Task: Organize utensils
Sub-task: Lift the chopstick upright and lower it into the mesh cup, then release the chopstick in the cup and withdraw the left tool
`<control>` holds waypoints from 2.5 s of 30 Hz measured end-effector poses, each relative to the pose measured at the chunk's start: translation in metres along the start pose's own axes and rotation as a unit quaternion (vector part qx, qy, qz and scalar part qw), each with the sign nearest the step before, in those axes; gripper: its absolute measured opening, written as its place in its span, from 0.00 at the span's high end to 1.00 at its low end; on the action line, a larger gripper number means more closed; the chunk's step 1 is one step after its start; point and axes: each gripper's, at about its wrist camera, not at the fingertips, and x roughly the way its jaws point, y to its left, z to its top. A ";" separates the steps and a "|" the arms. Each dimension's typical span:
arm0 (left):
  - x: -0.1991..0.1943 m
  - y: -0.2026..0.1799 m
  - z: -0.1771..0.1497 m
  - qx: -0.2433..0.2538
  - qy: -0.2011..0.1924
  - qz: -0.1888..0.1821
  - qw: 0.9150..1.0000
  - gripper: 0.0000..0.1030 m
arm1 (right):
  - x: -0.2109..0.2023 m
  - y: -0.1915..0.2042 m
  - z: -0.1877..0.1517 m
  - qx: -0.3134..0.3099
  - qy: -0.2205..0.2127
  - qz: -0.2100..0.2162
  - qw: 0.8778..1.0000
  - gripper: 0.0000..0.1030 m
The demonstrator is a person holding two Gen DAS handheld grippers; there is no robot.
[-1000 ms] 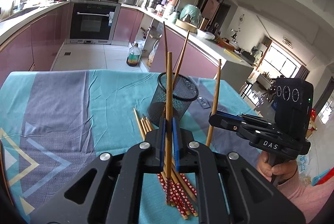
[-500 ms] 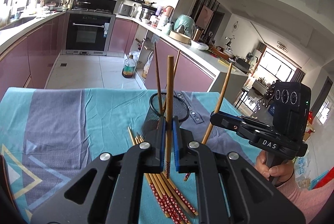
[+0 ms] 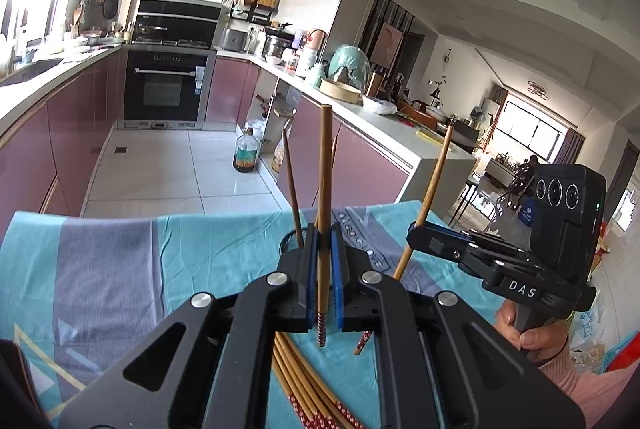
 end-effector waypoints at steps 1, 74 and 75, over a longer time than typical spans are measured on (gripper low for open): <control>-0.001 -0.001 0.004 0.001 -0.002 -0.001 1.000 0.93 | 0.000 0.000 0.002 -0.001 -0.002 0.000 1.000 0.95; 0.092 0.002 0.032 0.040 0.096 0.042 0.994 0.93 | 0.095 -0.041 0.019 0.035 0.082 -0.086 0.992 0.92; 0.094 0.003 0.032 0.037 0.097 0.044 0.994 0.92 | 0.095 -0.041 0.019 0.036 0.081 -0.087 0.992 0.92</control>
